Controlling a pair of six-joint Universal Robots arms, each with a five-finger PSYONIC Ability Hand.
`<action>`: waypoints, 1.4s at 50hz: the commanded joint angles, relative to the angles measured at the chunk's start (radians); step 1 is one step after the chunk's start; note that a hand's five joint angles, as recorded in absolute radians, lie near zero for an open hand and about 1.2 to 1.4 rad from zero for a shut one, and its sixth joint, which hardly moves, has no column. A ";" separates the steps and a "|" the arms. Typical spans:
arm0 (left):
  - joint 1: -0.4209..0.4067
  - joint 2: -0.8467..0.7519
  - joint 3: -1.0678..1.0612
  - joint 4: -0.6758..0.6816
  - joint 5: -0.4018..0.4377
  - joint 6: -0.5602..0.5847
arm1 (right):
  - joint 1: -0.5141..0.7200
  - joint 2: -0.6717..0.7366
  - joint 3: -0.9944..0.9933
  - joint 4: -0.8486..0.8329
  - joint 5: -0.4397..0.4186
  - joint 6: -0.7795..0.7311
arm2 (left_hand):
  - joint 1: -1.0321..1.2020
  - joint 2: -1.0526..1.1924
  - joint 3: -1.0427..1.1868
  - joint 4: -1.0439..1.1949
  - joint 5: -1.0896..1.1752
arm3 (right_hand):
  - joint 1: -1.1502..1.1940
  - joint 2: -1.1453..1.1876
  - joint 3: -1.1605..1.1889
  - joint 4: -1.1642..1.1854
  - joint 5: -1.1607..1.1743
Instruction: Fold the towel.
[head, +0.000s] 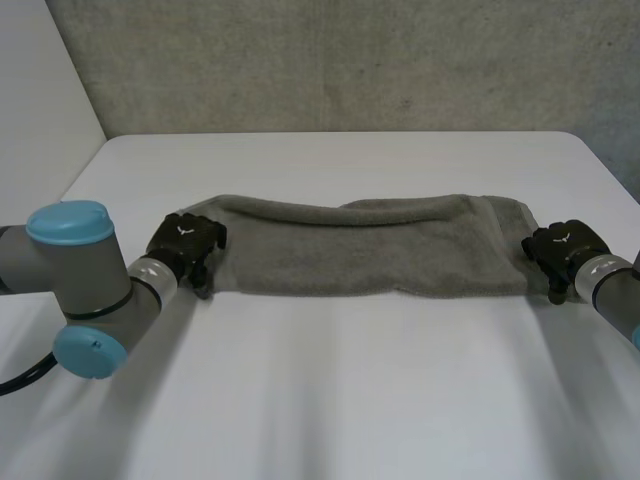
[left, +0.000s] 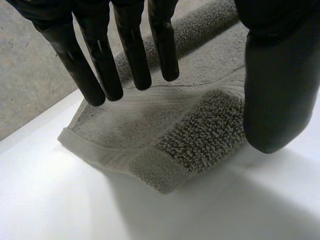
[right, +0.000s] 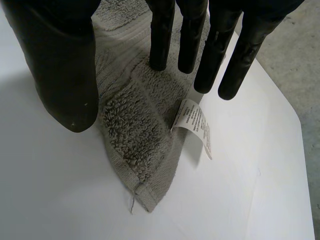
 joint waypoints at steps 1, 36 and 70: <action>0.000 -0.034 0.027 -0.012 -0.001 0.027 | 0.000 0.029 -0.016 -0.003 0.001 0.002 | 0.032 0.038 0.034 0.035 -0.142 | 0.136 0.138 0.131 0.131 0.123; 0.035 0.551 -0.002 -0.169 0.005 -0.243 | 0.000 -0.585 -0.191 0.337 -0.048 0.246 | 0.751 0.757 0.753 0.754 0.578 | 0.898 0.900 0.894 0.893 0.885; 0.061 0.400 0.421 -0.093 -0.009 -0.465 | 0.166 -0.437 -0.323 -0.178 0.058 0.277 | 0.751 0.757 0.753 0.754 0.578 | 0.898 0.900 0.894 0.893 0.885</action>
